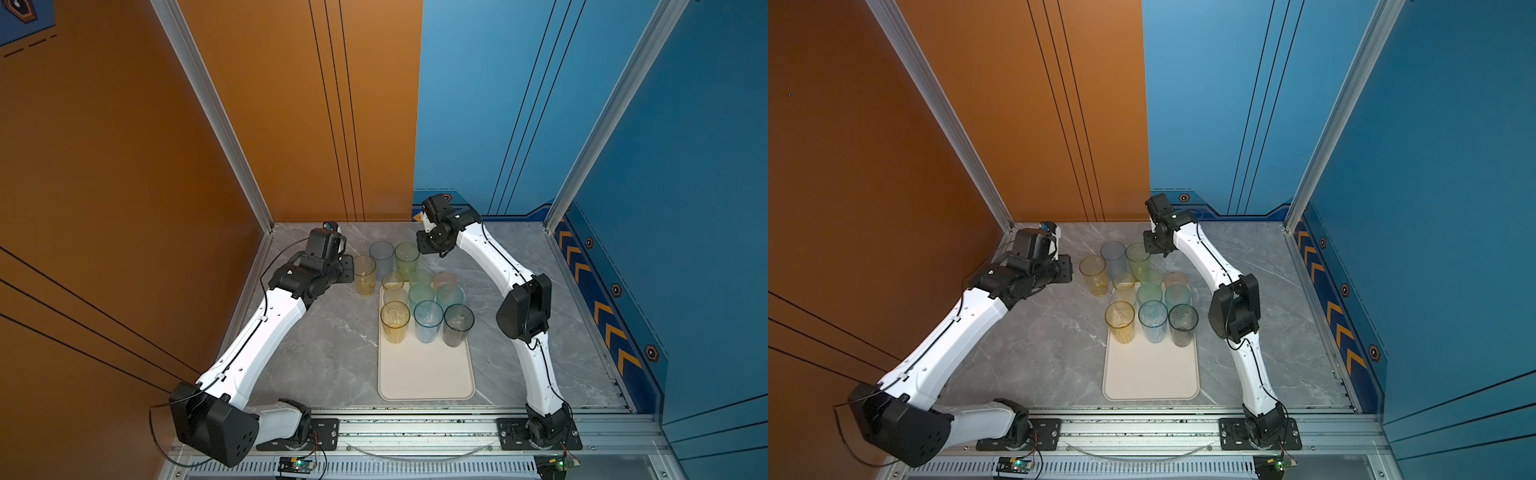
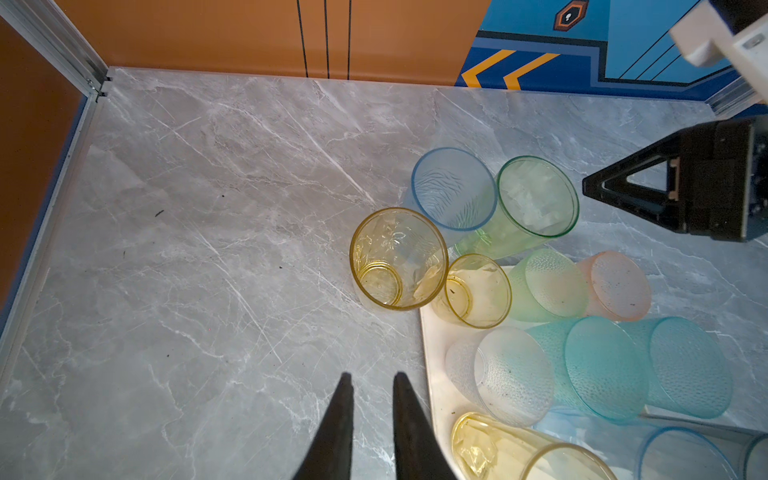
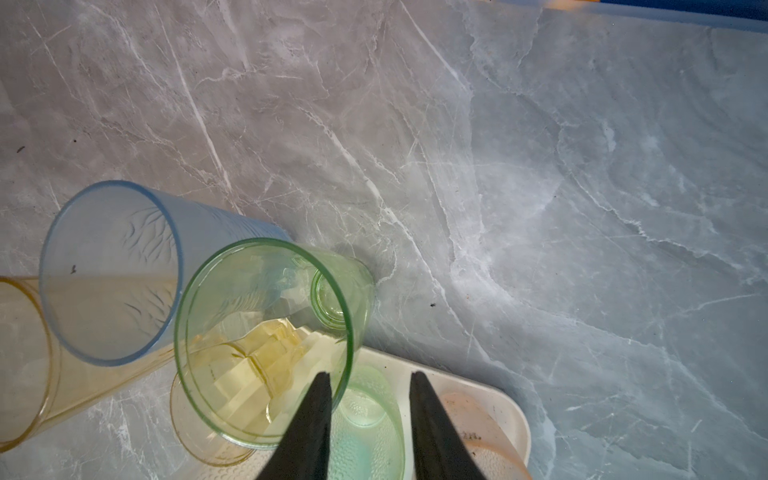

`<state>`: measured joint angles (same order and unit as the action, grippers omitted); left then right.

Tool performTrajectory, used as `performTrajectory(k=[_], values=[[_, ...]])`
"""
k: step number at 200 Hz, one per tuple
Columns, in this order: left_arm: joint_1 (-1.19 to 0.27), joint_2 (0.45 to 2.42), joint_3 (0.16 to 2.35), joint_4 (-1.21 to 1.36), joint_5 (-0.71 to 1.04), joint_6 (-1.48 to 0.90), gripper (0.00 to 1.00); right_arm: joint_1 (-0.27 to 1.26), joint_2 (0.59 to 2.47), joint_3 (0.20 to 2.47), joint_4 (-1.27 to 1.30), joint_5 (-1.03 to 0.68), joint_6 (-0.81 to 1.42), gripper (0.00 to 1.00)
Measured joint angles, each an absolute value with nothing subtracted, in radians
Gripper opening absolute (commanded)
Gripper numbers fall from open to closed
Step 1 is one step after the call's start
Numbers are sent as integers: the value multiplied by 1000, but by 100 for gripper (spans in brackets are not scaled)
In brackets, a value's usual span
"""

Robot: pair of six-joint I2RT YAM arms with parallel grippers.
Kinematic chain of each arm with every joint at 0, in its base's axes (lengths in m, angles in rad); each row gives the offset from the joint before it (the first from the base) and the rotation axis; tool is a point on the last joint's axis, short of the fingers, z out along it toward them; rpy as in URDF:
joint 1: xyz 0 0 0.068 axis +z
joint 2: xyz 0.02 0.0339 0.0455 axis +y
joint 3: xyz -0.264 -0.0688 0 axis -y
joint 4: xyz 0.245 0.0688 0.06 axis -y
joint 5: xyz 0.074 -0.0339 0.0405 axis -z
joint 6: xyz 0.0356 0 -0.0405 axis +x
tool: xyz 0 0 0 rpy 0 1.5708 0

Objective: Place the glasses into the tray
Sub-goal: 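Lower right gripper around the green glass rim and close it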

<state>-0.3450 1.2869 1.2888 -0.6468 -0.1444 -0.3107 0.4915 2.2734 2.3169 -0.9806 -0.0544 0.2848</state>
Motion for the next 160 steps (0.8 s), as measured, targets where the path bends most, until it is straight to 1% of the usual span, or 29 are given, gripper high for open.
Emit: performTrajectory(k=[94,160], values=[[-339,1287,1275,-647,-130,-311,20,493,2334,2355,-985,-78,285,30],[-336,1287,1267,-647,-127,-311,20,493,2362,2396,-988,-80,286,24]])
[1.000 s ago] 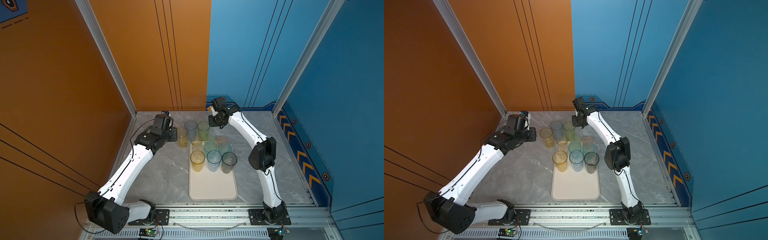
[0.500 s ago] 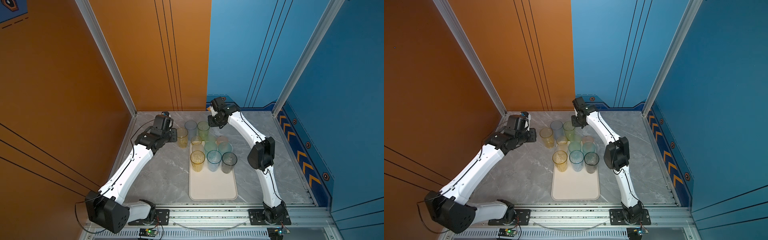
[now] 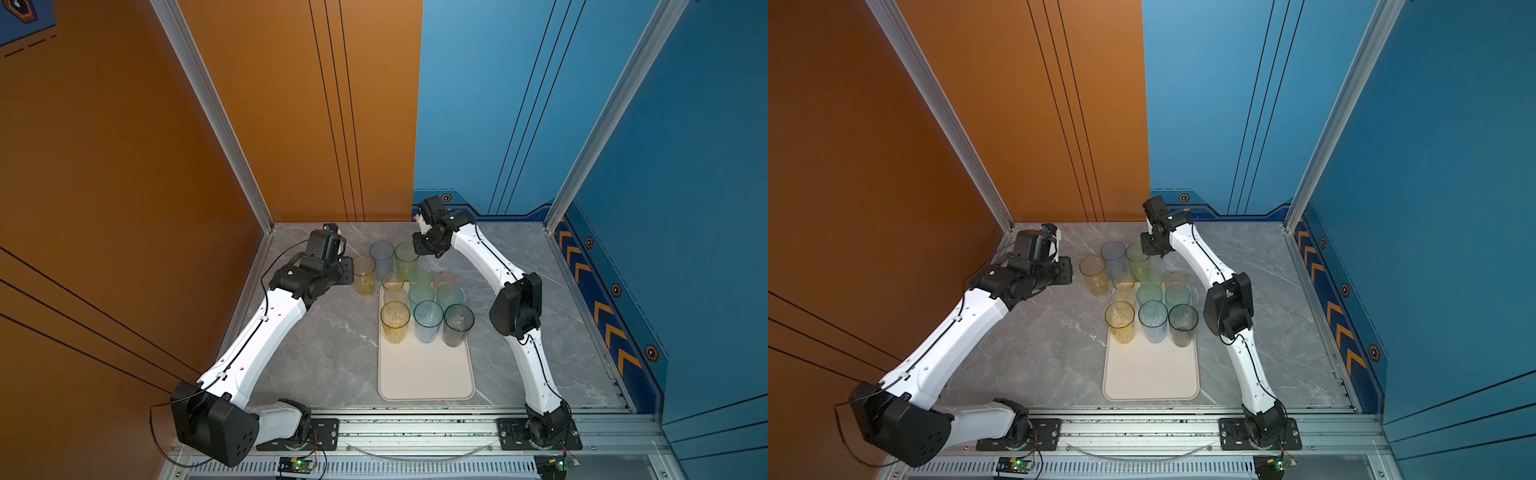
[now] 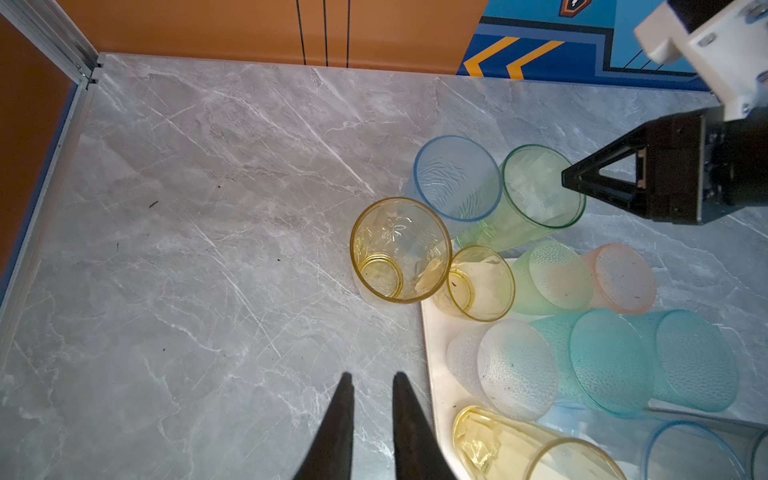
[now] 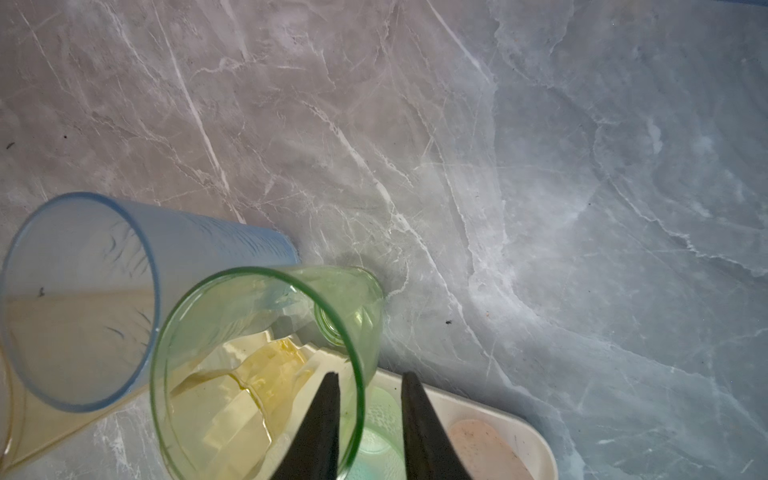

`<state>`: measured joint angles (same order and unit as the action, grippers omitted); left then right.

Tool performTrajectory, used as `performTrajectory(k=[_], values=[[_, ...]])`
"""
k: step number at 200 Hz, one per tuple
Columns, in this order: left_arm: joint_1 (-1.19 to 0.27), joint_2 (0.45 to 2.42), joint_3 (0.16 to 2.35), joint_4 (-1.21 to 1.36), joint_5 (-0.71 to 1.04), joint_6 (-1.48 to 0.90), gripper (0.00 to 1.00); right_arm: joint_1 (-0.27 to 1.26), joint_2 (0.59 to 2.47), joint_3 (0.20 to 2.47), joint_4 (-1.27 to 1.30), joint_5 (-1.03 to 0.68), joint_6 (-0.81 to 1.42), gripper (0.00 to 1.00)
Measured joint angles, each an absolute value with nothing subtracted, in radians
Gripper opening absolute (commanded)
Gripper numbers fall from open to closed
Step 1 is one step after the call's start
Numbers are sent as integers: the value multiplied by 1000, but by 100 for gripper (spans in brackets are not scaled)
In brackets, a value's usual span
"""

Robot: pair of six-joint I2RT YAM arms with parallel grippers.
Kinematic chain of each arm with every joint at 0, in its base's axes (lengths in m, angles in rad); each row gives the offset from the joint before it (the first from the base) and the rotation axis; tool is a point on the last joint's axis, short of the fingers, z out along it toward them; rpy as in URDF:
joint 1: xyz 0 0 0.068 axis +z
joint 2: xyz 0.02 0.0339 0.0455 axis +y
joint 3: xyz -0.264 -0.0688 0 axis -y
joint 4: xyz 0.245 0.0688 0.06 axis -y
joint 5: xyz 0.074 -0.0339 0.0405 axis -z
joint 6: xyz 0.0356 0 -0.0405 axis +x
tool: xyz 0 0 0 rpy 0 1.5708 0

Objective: Place the glasses into the tray
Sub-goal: 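Lower right gripper around the green glass rim and close it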

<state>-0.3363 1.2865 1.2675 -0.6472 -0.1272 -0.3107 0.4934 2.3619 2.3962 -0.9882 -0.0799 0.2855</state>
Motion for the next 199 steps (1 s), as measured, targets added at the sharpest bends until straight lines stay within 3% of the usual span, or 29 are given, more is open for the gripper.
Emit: performTrajectory(k=[199], values=[[-319,1300,1258,-648,-107,-304,19,512,2417,2455,-996,-68,285,10]])
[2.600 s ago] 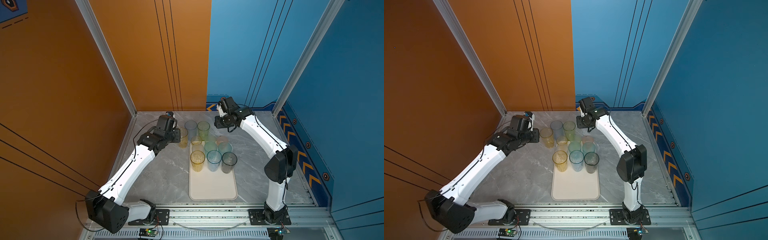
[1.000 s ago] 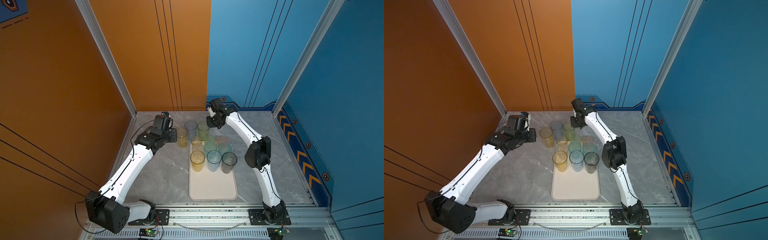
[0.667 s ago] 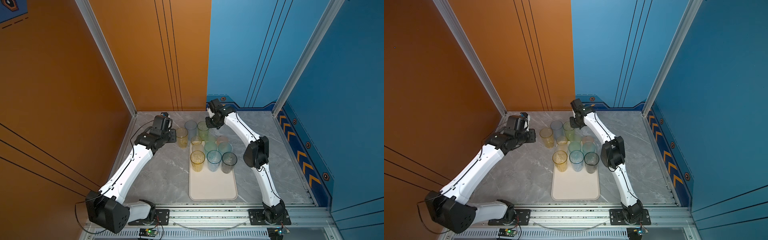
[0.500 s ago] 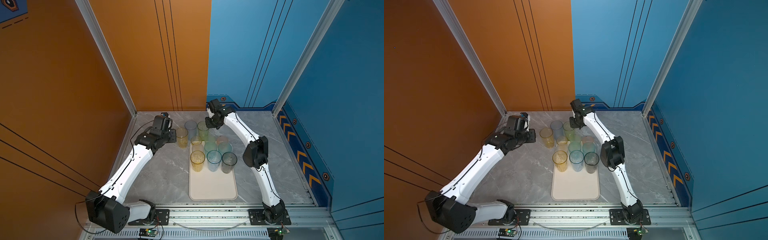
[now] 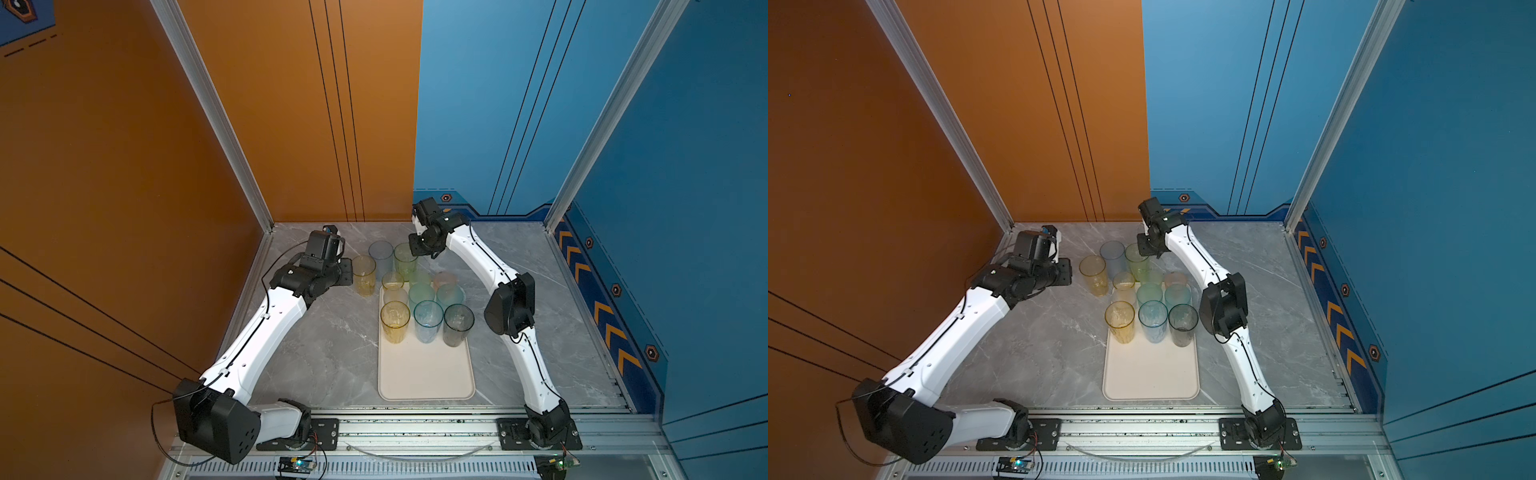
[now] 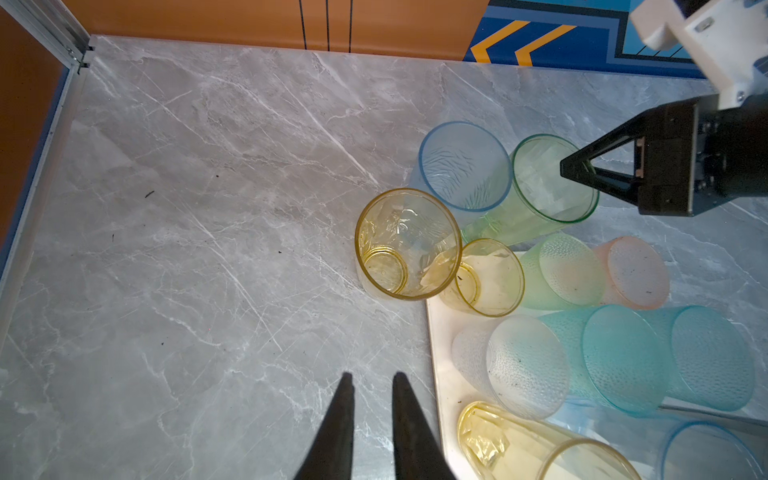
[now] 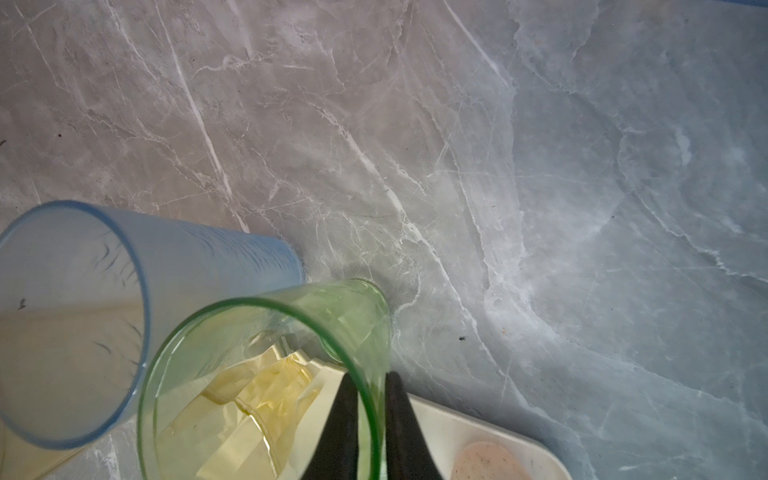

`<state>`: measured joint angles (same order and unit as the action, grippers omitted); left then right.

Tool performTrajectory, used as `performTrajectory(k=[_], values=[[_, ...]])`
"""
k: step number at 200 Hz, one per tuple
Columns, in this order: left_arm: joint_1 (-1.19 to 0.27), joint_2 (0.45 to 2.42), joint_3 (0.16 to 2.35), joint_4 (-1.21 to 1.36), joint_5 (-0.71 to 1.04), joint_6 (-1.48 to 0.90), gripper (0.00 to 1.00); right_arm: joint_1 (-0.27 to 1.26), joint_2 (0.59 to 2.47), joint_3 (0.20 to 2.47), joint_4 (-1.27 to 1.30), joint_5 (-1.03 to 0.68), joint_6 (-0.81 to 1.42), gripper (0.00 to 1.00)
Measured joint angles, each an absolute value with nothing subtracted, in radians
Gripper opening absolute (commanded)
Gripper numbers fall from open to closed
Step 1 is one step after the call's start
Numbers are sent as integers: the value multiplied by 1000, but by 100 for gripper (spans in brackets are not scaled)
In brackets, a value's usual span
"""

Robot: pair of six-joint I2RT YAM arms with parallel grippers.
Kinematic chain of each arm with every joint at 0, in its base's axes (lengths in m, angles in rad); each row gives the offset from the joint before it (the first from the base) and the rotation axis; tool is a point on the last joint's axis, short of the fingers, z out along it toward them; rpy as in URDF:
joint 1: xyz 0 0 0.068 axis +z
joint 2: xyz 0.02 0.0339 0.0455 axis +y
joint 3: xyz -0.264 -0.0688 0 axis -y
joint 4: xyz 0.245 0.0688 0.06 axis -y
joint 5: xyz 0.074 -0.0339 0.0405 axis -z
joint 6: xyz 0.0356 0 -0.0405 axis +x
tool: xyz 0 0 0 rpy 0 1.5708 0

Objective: Place the glasses into the tray
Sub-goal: 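Lower right gripper around the green glass rim and close it, then lift the green glass with the right gripper and swing it toward the tray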

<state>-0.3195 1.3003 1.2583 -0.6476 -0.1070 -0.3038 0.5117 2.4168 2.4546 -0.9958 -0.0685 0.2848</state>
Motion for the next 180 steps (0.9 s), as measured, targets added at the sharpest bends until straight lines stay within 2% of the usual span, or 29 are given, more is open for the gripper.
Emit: performTrajectory(k=[59,140,180], values=[[-319,1306,1258,-648,-100,-304,19,518,2418,2455,-1005,-21,280,0],[-339,1306,1245,-648,-101,-304,18,519,2415,2450,-999,9,281,0],[-369,1306,1245,-648,-101,-304,18,514,2338,2327,-945,34,282,0]])
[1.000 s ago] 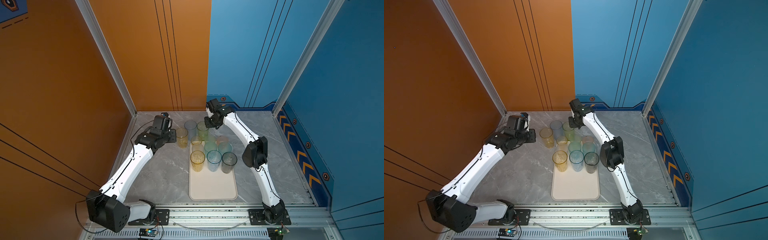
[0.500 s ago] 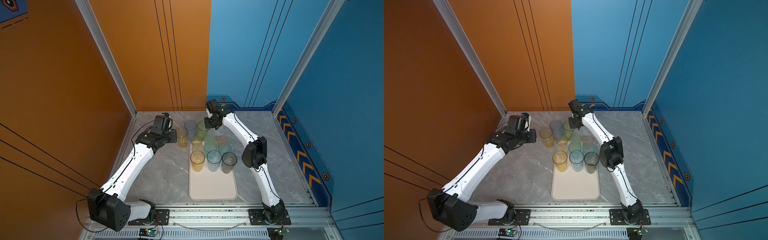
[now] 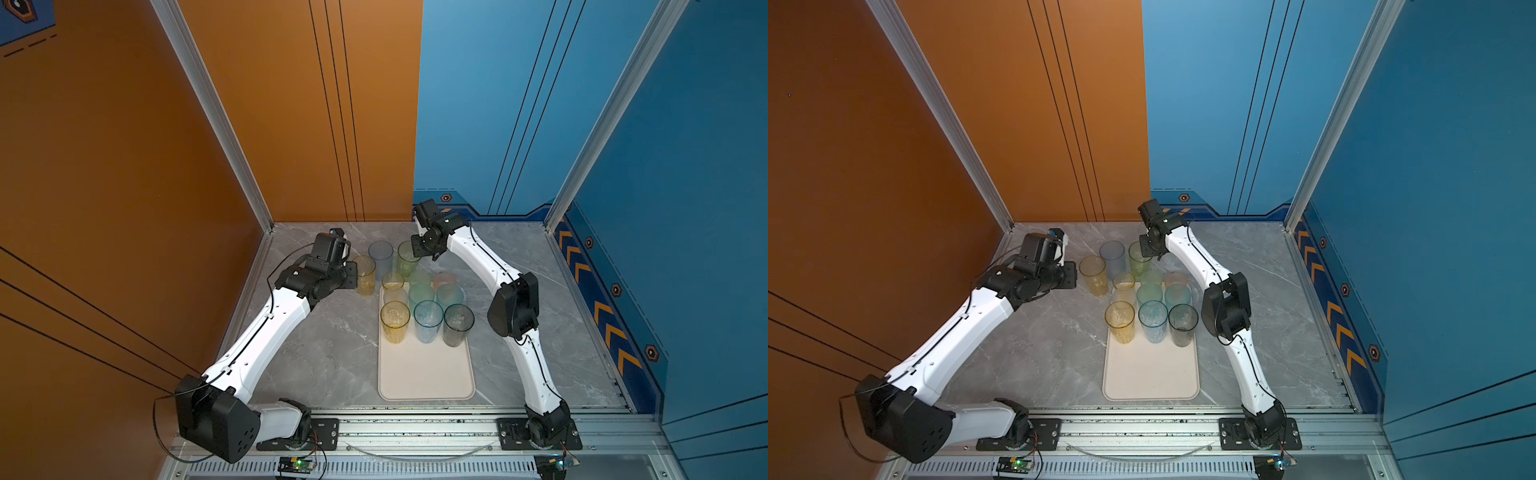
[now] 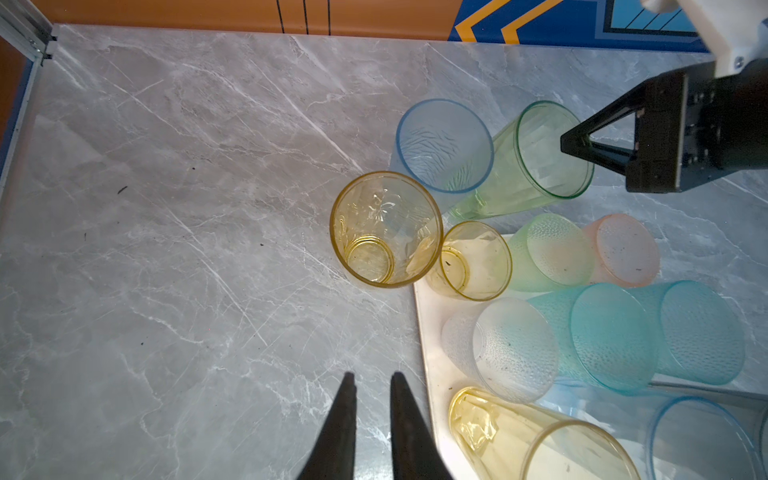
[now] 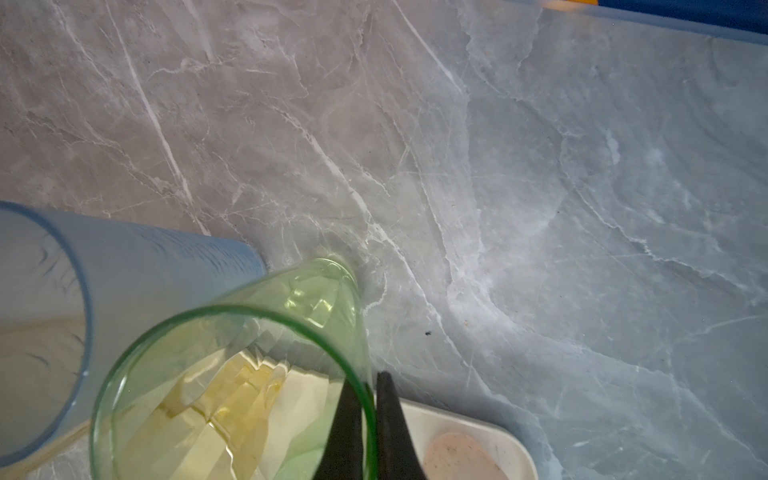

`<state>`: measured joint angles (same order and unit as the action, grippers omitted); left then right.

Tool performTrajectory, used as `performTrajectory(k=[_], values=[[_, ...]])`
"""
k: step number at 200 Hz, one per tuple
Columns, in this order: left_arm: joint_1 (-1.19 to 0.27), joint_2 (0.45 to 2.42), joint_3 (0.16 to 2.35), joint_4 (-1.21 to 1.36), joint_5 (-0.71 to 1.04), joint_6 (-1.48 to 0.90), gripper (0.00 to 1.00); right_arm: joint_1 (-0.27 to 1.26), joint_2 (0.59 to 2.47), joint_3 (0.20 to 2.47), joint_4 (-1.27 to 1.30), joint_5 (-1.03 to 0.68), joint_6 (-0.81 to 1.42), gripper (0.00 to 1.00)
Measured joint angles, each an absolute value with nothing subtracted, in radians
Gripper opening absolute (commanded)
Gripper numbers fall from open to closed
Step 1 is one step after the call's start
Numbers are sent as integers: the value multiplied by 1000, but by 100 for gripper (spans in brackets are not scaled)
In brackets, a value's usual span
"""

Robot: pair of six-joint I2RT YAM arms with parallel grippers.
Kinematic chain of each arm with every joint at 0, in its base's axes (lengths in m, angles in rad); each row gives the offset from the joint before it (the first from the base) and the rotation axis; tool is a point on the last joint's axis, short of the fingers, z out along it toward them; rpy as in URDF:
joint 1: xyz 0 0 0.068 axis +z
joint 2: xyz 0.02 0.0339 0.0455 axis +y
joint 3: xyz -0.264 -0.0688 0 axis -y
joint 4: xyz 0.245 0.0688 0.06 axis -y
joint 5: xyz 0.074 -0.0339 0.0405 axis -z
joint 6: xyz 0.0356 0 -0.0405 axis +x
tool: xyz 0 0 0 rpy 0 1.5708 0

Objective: Place the glasses into the tray
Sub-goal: 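Lift the green glass with the right gripper and swing it toward the tray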

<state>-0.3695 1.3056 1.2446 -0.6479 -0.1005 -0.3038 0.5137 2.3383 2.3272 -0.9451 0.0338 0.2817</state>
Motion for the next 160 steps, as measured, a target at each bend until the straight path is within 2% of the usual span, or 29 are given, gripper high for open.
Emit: performTrajectory(k=[68,124,160], values=[[-407,1305,1245,-648,-102,-304,18,456,2039,2043,-846,79,281,0],[-451,1293,1245,-648,-117,-304,18,394,1707,1798,-784,75,258,0],[-455,1287,1245,-648,-127,-304,19,365,1462,1653,-783,12,235,0]])
